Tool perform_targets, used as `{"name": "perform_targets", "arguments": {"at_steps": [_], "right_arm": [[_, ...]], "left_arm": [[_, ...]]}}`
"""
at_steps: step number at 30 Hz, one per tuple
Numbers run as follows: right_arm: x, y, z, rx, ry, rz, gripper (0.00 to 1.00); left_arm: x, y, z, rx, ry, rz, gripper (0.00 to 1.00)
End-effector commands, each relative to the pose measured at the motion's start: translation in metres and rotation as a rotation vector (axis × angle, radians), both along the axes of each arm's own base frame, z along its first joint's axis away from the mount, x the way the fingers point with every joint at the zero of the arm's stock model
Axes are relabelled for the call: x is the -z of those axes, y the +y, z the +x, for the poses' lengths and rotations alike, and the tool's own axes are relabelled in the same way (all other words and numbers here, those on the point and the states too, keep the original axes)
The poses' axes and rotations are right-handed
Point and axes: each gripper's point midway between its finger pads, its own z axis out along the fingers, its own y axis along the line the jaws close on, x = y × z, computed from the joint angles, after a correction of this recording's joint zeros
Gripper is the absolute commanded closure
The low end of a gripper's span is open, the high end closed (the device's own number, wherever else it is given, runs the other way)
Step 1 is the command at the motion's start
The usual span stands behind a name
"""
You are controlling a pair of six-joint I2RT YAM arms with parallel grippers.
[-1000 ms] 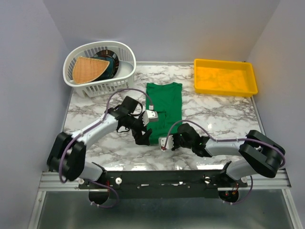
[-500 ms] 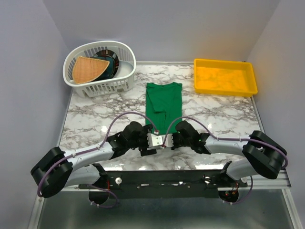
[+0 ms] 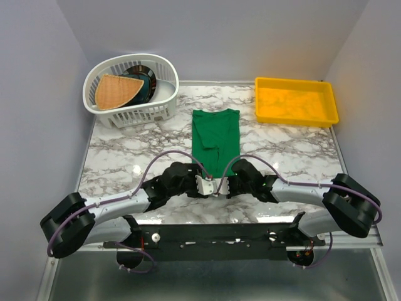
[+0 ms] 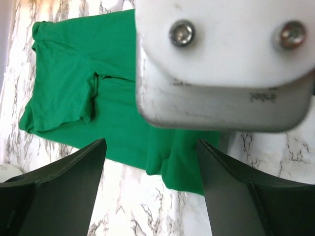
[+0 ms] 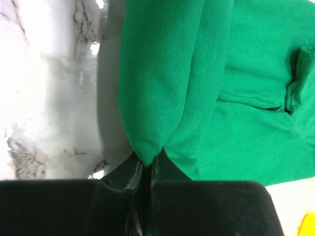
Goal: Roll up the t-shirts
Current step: Roll the T-shirt to the center of the board.
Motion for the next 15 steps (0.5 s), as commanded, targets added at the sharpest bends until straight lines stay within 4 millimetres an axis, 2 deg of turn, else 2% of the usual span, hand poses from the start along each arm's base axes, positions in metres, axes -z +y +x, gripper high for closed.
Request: {"name": "perform_targets", "arguments": {"at_steps": [1, 2, 5, 8, 15], "right_arm": [[0.013, -0.008, -0.023, 0.044, 0.145, -0.02, 0.91], [0.013, -0.009, -0.024, 0.047, 0.149, -0.019, 0.91], [0.011, -0.01, -0.026, 0.048, 0.154, -0.008, 0.92], [0.011, -0.01, -0.028, 0.047, 0.161, 0.0, 0.92], [0.012, -0.015, -0.031, 0.058, 0.166, -0.002, 0.92]], "left_arm": [[-0.018, 0.003, -0.018, -0.023, 0.079, -0.062, 0.2], [-0.033, 0.005, -0.018, -0.043, 0.078, -0.112, 0.21], [-0.037, 0.011, -0.032, -0.032, 0.128, -0.164, 0.21], [-0.023, 0.013, -0.046, 0.06, 0.111, -0.129, 0.18], [-0.009, 0.02, -0.043, 0.171, -0.06, -0.011, 0.13]]}}
